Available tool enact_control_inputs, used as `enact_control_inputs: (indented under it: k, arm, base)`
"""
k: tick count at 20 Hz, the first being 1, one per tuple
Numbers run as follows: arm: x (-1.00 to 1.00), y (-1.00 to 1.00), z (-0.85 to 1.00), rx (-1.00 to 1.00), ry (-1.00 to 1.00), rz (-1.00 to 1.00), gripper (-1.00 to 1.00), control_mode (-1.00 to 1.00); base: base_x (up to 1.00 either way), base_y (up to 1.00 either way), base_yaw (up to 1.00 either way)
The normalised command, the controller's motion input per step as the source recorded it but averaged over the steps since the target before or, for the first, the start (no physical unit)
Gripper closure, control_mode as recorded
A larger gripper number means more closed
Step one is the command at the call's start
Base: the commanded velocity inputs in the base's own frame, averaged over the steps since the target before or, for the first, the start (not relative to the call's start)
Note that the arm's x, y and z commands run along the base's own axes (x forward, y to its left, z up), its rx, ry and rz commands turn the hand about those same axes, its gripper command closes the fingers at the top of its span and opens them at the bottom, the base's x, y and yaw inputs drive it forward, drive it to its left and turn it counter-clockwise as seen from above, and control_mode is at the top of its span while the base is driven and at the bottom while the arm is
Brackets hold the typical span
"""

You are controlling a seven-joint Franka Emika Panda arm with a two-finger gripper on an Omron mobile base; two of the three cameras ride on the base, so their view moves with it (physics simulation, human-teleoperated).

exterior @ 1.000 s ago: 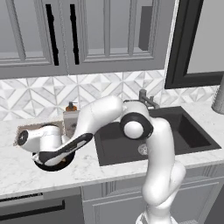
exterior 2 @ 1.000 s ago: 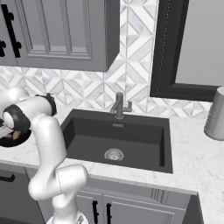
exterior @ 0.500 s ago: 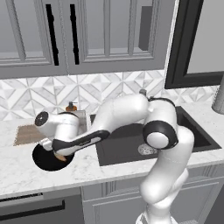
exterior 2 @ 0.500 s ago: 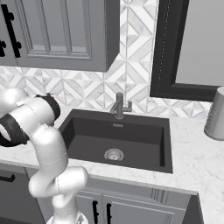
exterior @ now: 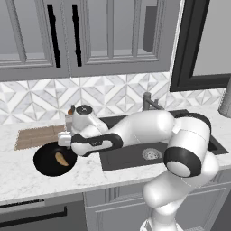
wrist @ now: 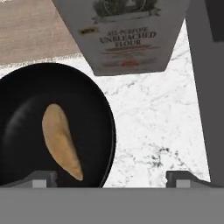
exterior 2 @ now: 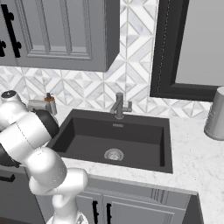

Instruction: Pick the sweet potato from the sink and place it in the bowl. Then pick the bowl and place it in the microwave. Then close the microwave door and press the start button.

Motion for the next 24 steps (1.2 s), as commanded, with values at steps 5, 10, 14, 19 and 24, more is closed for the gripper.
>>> enact_control_inputs:
  k: [5,10,14,19,24]
  arm:
    - [0.04,-0.02,-0.18,0.29,0.15,0.07,-1.0,-1.0]
    - [0.18,0.1,-0.03,0.0,0.13,0.03,-1.0,-1.0]
    - [0.22,0.28,0.15,0.0,0.12,0.0,-1.0,-1.0]
    - [0.25,0.27,0.02,0.0,0.19,0.0,-1.0,-1.0]
    - [0.24,0.2,-0.01,-0.01,0.16,0.0,-1.0,-1.0]
  base:
    - [0.0,0.0,0.0]
    - [0.0,0.0,0.0]
    - [0.0,0.0,0.0]
    - [0.0,0.0,0.0]
    - [0.0,0.0,0.0]
